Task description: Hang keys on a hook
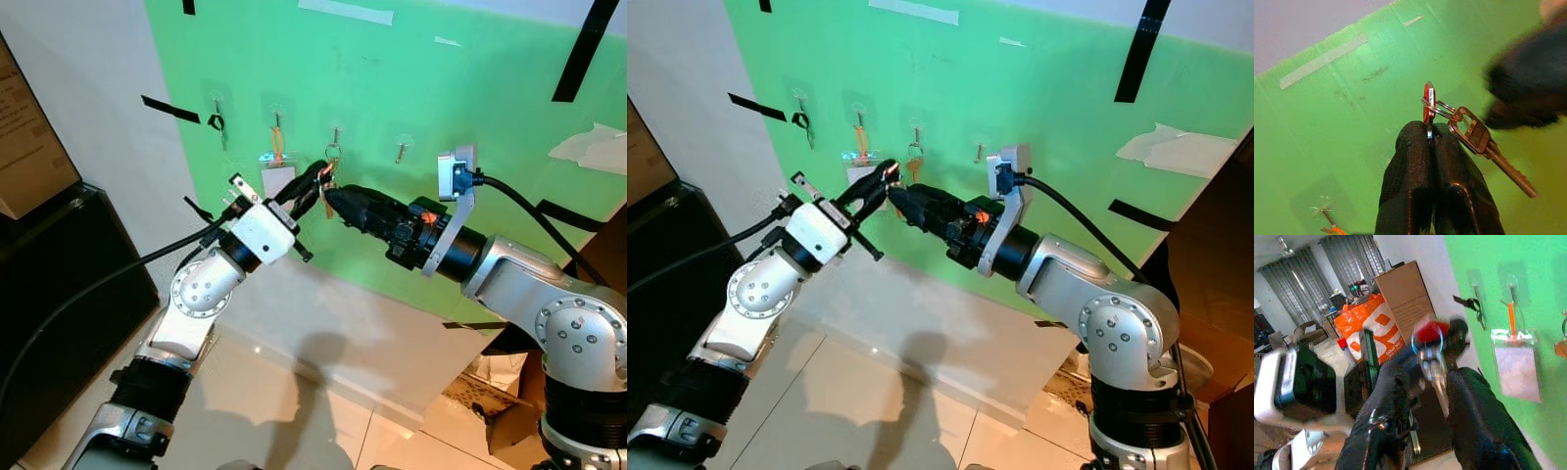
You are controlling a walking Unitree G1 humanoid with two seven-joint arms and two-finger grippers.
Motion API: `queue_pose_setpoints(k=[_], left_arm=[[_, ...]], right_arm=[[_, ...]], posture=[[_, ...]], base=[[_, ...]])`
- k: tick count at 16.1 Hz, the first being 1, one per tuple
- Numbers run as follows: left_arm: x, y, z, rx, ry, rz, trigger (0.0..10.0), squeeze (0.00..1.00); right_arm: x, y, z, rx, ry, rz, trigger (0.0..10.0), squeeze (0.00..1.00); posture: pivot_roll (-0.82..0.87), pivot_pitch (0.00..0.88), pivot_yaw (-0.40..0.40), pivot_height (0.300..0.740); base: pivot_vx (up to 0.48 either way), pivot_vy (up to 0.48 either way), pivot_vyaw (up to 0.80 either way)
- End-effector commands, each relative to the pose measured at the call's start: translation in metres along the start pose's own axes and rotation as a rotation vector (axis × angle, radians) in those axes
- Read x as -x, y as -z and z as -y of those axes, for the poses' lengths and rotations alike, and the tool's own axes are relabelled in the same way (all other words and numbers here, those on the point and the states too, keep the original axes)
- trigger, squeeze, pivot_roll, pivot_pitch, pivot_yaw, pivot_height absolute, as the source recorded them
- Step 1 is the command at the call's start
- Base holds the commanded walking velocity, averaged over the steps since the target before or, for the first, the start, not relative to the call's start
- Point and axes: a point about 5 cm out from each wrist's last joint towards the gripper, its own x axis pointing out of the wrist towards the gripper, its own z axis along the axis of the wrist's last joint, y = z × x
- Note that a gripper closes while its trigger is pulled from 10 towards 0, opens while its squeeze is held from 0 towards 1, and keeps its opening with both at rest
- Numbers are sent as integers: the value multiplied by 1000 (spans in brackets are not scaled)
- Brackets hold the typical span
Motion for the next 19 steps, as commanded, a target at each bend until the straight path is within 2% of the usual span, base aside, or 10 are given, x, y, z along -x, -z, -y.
queue_pose_setpoints(k=[1, 7, 8, 9, 11, 12, 13, 14, 17, 19], left_arm=[[-6, 5, -4, 5, -18, -36, 0, 0], [-25, 20, 1, 15, 7, -148, 0, 0], [-29, 20, 0, 12, 8, -146, 0, 0], [-43, 10, 4, 40, 54, -91, 0, 0], [-37, 14, 23, 50, 229, -134, 0, 0], [-13, 39, 40, 0, 407, -309, 0, 0], [11, 55, 46, -27, 503, -439, 0, 0], [24, 60, 41, -15, 490, -503, 0, 0], [25, 58, 22, 60, 367, -525, 0, 0], [14, 40, 20, 269, 285, -386, 0, 0]], right_arm=[[7, 0, 0, 10, 22, 3, 10000, 1000], [24, 16, 6, 95, 162, -52, 10000, 1000], [25, 17, 6, 108, 179, -54, 10000, 1000], [27, 21, 7, 134, 225, -49, 10000, 1000], [29, 24, 8, 148, 256, -53, 10000, 1000], [32, 27, 8, 156, 276, -63, 10000, 1000], [35, 31, 9, 167, 294, -84, 10000, 1000], [39, 37, 11, 190, 315, -126, 10000, 1000], [47, 56, 14, 215, 342, -240, 10000, 1000], [47, 61, 15, 224, 353, -263, 10000, 1000]], posture=[[-140, 0, -11, 740], [-156, 0, 14, 740], [-157, 0, 18, 740], [-163, 0, 28, 740], [-165, 0, 36, 740], [-170, 0, 41, 740], [-174, 0, 45, 740], [-167, 0, 41, 740], [-148, 0, 23, 740], [-147, 0, 22, 740]], base=[[0, 0, 0], [0, 0, 0], [0, 0, 0], [0, 0, 0], [0, 0, 0], [0, 0, 0], [0, 0, 0], [0, 0, 0], [0, 0, 0], [0, 0, 0]])
